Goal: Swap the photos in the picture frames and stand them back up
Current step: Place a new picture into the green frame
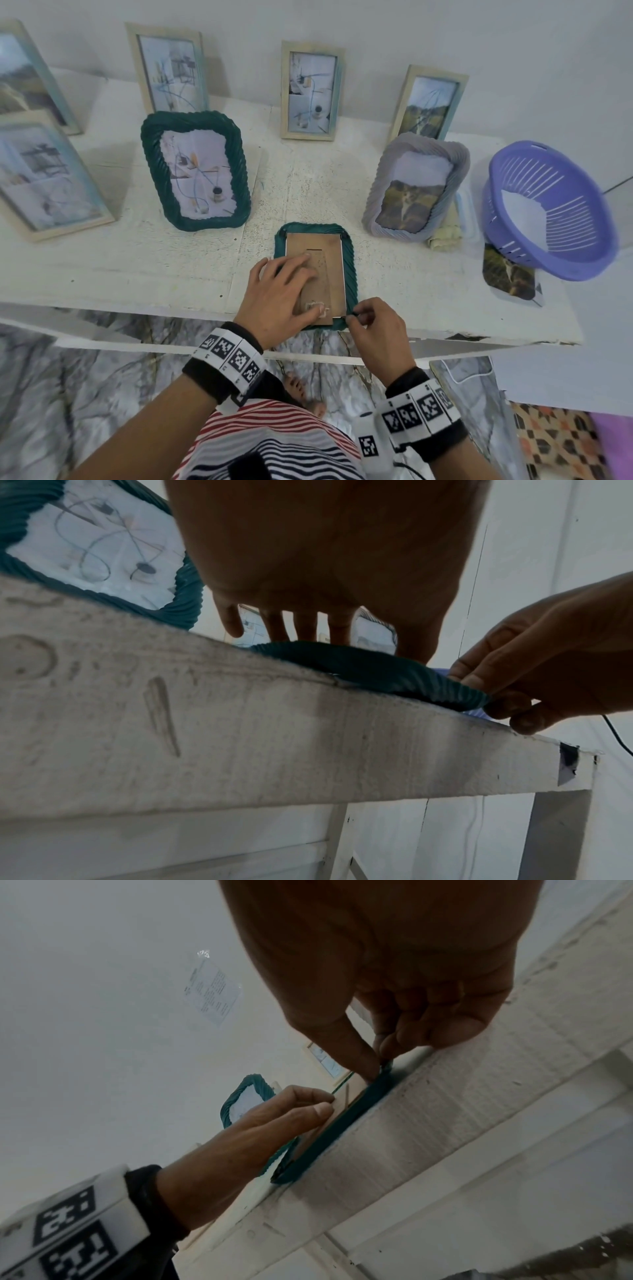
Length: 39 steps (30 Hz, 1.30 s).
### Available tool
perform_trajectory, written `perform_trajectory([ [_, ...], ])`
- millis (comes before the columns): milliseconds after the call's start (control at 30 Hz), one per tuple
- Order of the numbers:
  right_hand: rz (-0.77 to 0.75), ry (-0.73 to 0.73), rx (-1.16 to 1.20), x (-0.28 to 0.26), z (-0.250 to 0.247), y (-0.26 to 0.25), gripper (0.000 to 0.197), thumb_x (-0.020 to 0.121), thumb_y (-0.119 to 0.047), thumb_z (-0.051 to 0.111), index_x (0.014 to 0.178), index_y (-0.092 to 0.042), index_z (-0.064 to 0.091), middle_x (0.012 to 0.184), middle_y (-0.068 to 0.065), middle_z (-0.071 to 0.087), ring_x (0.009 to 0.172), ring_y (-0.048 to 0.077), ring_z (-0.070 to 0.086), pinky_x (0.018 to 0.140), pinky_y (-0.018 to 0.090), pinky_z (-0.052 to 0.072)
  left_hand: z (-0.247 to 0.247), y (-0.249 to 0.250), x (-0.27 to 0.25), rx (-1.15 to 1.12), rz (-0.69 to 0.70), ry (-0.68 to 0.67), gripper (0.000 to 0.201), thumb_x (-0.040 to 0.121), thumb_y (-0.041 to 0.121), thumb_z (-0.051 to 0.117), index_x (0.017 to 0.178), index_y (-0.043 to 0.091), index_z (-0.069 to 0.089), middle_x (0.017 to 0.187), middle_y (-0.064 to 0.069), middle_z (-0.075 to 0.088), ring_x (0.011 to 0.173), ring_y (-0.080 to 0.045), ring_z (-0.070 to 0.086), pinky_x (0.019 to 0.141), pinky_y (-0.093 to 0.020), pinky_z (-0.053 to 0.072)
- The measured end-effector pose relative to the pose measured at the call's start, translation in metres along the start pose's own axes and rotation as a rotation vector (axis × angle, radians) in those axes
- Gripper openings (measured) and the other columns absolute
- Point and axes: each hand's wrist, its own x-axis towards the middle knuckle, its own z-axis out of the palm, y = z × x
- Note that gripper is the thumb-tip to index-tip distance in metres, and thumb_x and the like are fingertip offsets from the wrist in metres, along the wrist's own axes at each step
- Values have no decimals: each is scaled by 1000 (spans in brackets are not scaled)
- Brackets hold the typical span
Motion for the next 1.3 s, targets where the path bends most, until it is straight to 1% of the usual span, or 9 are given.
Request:
perform_trajectory([
  [100, -14, -16, -8, 1, -2, 0, 12, 84, -15, 68, 87, -18, 57, 78, -3, 58, 72, 11, 53, 62, 16, 37, -1, 0, 1, -2, 0, -1, 54, 81, 69, 44, 119, 32, 54, 146, 10, 43, 129, -19, 41, 110, -47, 27],
  [267, -18, 50, -161, -3, 5, -8, 11, 85, -19, 65, 91, -12, 59, 86, 1, 57, 76, 14, 49, 66, 24, 34, 0, -1, 0, -5, 2, -5, 55, 81, 69, 43, 119, 32, 54, 146, 10, 43, 129, -19, 40, 111, -48, 26],
  [500, 38, 8, -119, -1, 4, -14, 9, 86, -12, 59, 95, -10, 59, 89, 2, 58, 80, 14, 50, 66, 21, 31, 1, -1, 0, -22, -5, 2, 55, 81, 70, 43, 119, 32, 54, 146, 11, 43, 129, -18, 40, 111, -48, 25],
  [667, -119, -50, -105, 0, 0, -9, 10, 83, -5, 60, 88, -14, 58, 79, -5, 50, 72, 10, 47, 64, 20, 33, 1, -2, 0, -29, -3, 6, 54, 80, 69, 44, 119, 33, 54, 145, 11, 43, 129, -18, 40, 111, -50, 26],
  [767, -152, 17, -129, -3, -1, -4, 9, 82, -11, 65, 82, -17, 57, 74, -10, 47, 66, 3, 43, 59, 13, 31, 2, -3, 0, -43, 1, 7, 53, 80, 69, 46, 119, 33, 53, 145, 10, 44, 129, -18, 40, 111, -51, 26],
  [900, -203, 64, -145, -4, 4, 0, 10, 81, -8, 67, 77, -14, 59, 70, -8, 47, 63, 8, 44, 57, 11, 28, 2, -3, 0, -43, 0, -2, 54, 81, 70, 44, 119, 33, 52, 145, 11, 43, 130, -18, 39, 111, -51, 25],
  [1100, -322, 37, -188, -3, 1, 6, 15, 81, -5, 66, 76, -16, 57, 70, -9, 45, 63, 11, 44, 58, 10, 27, 2, -3, -1, -49, 7, 12, 53, 81, 69, 45, 119, 33, 53, 145, 10, 44, 129, -18, 40, 111, -50, 25],
  [1200, -336, 27, -201, -1, 0, 9, 15, 82, -8, 67, 78, -17, 57, 72, -9, 47, 65, 11, 45, 58, 11, 29, 3, -4, -1, -48, 9, 18, 52, 82, 69, 45, 119, 33, 53, 145, 10, 44, 129, -19, 40, 111, -50, 26],
  [1300, -391, 53, -264, -1, -2, 5, 10, 81, -16, 67, 87, -17, 58, 83, -3, 52, 73, 16, 49, 61, 24, 41, 4, -4, -2, -67, 13, -4, 53, 85, 69, 41, 122, 33, 52, 147, 11, 41, 131, -17, 37, 112, -51, 24],
])
